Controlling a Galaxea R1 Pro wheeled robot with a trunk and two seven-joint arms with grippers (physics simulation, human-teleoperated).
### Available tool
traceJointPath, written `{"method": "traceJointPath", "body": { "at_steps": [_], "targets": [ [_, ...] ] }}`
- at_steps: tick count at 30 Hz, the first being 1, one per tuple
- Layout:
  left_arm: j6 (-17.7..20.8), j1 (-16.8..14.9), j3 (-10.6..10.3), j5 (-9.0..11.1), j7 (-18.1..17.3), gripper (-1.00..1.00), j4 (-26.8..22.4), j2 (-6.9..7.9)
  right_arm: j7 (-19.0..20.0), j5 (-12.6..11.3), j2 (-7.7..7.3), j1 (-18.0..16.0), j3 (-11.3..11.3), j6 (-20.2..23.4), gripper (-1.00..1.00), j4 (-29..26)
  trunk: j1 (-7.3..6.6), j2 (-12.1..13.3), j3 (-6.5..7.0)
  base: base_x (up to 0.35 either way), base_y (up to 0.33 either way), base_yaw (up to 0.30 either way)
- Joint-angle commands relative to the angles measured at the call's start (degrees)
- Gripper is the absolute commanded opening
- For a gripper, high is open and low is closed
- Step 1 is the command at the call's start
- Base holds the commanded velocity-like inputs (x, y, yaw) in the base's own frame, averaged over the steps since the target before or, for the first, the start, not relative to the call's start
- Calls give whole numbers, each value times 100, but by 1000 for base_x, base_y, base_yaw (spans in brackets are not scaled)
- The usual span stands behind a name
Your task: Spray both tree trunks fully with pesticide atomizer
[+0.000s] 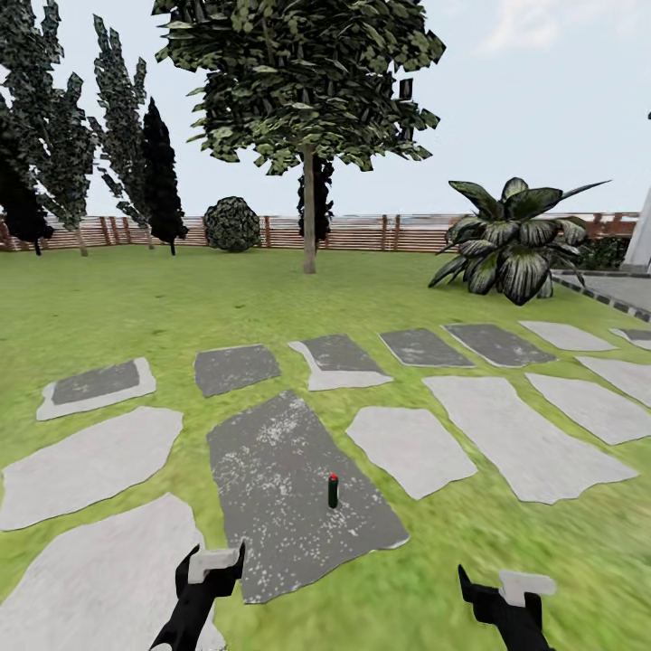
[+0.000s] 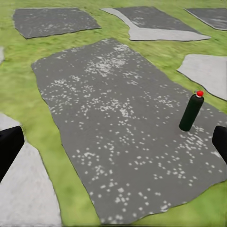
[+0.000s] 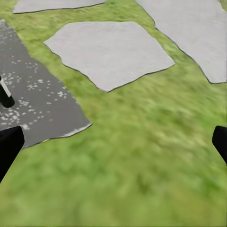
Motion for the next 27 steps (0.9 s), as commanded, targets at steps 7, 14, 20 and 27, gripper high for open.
{"method": "traceJointPath", "body": {
  "at_steps": [7,14,20,27],
  "targets": [
    [-15,-4,1,20,-1,100,3,-2,15,-8,0,-1,-5,-4,100,0,-2,-2,-6,5,-305,239],
    [-15,-4,3,20,0,100,5,-2,15,-8,0,-1,-5,-4,100,0,-2,-2,-6,95,-304,31],
    [-15,-4,3,20,2,100,3,-2,15,17,0,-1,-5,-4,100,0,-2,-2,-6,133,-304,2],
    [-15,-4,3,20,-1,100,3,-2,15,35,0,-1,-1,-4,100,-2,-2,-2,-6,138,-304,0]
  ]
}}
